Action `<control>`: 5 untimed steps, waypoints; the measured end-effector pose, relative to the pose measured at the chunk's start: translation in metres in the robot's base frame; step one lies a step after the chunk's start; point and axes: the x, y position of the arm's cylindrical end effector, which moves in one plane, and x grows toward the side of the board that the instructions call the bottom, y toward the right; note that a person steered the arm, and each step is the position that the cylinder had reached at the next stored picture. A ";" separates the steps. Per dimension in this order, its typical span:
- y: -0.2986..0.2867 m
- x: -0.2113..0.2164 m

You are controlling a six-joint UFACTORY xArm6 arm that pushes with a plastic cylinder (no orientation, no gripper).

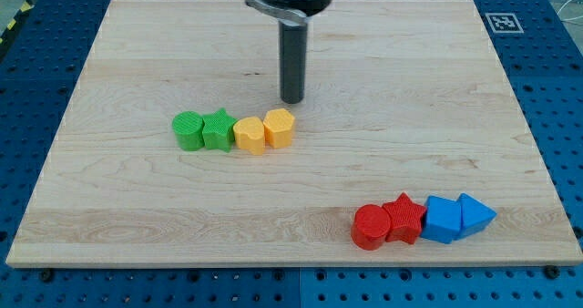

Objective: Point at the yellow heart

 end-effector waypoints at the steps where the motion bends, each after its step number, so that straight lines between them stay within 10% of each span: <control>1: -0.021 -0.005; 5: -0.048 -0.013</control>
